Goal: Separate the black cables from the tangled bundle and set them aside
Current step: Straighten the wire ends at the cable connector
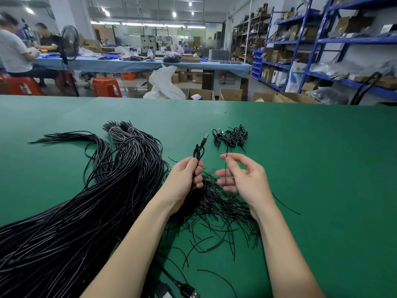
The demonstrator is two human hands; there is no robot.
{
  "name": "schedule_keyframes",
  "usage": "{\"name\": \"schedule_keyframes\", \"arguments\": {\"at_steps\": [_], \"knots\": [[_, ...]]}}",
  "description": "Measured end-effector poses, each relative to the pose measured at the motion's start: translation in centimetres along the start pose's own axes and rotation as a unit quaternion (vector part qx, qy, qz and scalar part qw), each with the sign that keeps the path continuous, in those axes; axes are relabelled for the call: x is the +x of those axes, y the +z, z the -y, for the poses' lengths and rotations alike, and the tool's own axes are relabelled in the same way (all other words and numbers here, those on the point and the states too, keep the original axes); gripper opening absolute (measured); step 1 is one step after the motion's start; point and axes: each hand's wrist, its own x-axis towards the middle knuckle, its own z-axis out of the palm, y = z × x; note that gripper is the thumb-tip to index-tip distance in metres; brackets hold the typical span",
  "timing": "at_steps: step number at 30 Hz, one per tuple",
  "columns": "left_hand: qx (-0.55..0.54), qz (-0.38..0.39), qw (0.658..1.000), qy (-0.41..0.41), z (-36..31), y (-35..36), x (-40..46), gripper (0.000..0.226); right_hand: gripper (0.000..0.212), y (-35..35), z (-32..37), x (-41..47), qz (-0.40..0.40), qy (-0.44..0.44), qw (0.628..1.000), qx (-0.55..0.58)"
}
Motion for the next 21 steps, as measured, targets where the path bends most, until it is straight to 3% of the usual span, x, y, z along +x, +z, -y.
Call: {"name": "schedule_keyframes", "arguments": {"at_steps": [9, 14, 21], "knots": [[0.197, 0.001, 0.978, 0.064, 0.4, 0.5, -0.3, 0.033, 0.026, 0.9, -0.2, -0.4, 0.099, -0.016, 0.995, 0.017], [0.272, 0.011, 0.959, 0.075, 0.6, 0.5, -0.3, 0.029, 0.017, 1.1, -0.5, -0.1, 0.07, -0.006, 0.997, 0.041], [0.282, 0.041, 0.956, 0.065, 0.8, 0.5, -0.2, 0.023, 0.014, 1.4, -1.0, -0.1, 0.003, -0.04, 0.998, -0.047]]}}
